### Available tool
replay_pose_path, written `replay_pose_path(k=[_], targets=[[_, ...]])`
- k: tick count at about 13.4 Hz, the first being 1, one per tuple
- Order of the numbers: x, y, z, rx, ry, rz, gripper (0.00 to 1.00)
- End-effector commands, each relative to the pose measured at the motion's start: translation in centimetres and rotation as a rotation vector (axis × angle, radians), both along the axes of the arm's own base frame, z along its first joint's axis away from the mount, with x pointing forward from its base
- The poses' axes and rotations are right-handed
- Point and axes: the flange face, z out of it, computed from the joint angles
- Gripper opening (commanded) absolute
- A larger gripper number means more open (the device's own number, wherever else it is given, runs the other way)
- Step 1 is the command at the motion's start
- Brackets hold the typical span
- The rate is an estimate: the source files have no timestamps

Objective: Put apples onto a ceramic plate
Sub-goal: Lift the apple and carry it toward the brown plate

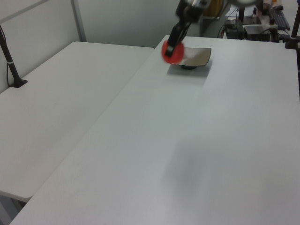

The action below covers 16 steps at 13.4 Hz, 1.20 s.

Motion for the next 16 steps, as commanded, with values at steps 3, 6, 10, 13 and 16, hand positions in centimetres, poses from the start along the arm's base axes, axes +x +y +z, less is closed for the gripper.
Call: replay_pose_path(k=[3, 6, 10, 13, 16], targets=[[-1.4, -11.1, 1.0, -0.054, 0.062, 0.131, 0.3], [0.0, -16.5, 0.0, -0.097, 0.059, 0.163, 0.3], [2.1, -26.9, -2.8, -0.115, 0.053, 0.211, 0.3], [3.4, -34.7, -6.0, -0.119, 0.017, 0.201, 0.3], [5.6, -39.9, -8.7, -0.161, -0.057, 0.134, 0.3]])
